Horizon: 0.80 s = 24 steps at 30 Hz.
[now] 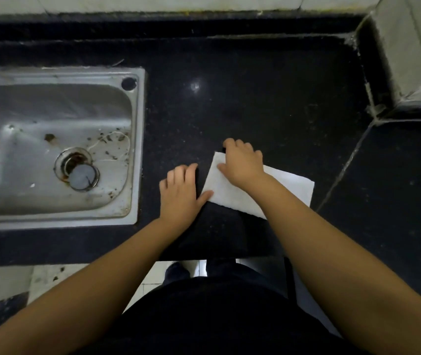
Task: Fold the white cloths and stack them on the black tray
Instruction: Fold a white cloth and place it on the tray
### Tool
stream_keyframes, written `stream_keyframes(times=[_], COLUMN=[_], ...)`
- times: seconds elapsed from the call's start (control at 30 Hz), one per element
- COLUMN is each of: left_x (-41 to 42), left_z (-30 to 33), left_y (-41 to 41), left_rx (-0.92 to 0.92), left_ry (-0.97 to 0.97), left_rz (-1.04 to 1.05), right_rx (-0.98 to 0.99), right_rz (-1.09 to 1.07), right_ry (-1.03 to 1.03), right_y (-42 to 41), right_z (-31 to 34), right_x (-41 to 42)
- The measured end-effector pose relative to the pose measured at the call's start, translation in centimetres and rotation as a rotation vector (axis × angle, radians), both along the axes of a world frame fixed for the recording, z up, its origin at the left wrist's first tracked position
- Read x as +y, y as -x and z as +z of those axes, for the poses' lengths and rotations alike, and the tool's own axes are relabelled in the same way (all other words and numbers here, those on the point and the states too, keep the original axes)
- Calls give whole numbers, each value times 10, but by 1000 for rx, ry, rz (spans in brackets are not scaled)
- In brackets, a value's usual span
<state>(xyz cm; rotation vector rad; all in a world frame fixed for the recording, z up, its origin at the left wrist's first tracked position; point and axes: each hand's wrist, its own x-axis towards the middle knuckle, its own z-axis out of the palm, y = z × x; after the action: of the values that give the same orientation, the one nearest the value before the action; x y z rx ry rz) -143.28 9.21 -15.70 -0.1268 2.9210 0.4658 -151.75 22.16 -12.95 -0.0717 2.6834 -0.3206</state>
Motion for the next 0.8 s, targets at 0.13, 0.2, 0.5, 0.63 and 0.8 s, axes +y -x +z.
stream_keyframes(times=[0.13, 0.2, 0.5, 0.63, 0.8], left_x=[-1, 1, 13, 18, 2], left_z=[2, 5, 100, 151, 128], left_y=[2, 8, 91, 93, 53], left_rx=[-20, -57, 159, 340, 259], left_ry=[-43, -128, -764, -804, -909], left_rz=[-39, -60, -100, -221, -273], right_rx=[-145, -190, 262, 446, 353], right_rz=[-17, -99, -368, -393, -379], right_ry=[-51, 165, 775, 865, 902], right_y=[6, 4, 10, -4, -47], right_z=[4, 15, 109, 139, 113], right_x=[-7, 5, 69, 78, 77])
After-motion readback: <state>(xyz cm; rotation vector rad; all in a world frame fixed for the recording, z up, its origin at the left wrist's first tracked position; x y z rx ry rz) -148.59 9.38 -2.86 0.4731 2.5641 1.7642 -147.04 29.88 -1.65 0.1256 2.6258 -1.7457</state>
